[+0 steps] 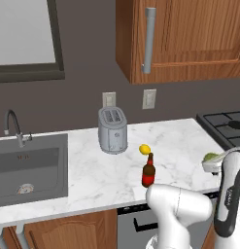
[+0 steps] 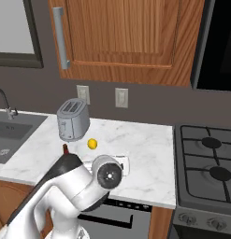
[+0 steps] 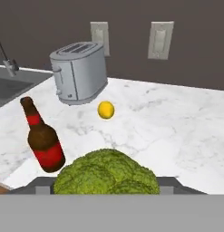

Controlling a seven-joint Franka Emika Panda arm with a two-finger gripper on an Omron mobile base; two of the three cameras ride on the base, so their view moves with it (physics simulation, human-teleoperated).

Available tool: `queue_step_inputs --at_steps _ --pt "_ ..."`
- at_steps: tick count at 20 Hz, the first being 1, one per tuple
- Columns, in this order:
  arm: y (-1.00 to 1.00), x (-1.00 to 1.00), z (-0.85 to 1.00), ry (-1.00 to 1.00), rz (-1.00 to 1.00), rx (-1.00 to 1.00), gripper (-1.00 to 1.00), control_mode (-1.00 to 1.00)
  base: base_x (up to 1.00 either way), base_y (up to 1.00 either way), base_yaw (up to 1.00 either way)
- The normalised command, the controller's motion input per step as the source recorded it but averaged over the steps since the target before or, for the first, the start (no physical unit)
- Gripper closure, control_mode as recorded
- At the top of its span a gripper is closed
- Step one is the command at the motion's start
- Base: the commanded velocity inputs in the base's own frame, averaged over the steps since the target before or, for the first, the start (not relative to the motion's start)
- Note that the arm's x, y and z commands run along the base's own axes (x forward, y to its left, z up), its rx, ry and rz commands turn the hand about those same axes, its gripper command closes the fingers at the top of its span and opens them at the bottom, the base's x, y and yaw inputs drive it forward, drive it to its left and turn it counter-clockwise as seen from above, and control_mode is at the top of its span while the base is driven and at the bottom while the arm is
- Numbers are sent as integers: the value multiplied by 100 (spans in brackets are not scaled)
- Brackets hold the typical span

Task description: Place the beer on the top shelf of the fridge to keep it out of children's reach, and place the broccoli and lemon on lower shelves for easy access.

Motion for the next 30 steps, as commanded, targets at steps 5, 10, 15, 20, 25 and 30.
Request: queue_step_inputs --at_steps 5,10,15,20,25,30 --pt "15 -81 100 -35 31 -6 100 -100 0 0 0" --pt "15 -55 100 -20 31 -7 100 -100 0 0 0" --pt "51 -33 100 -2 29 -17 100 -100 0 0 0" --pt "72 -6 77 3 17 -26 100 -100 0 0 0" --pt "47 -4 21 0 4 -23 100 -100 0 0 0" --pt "14 -15 1 0 0 -15 100 -100 0 0 0"
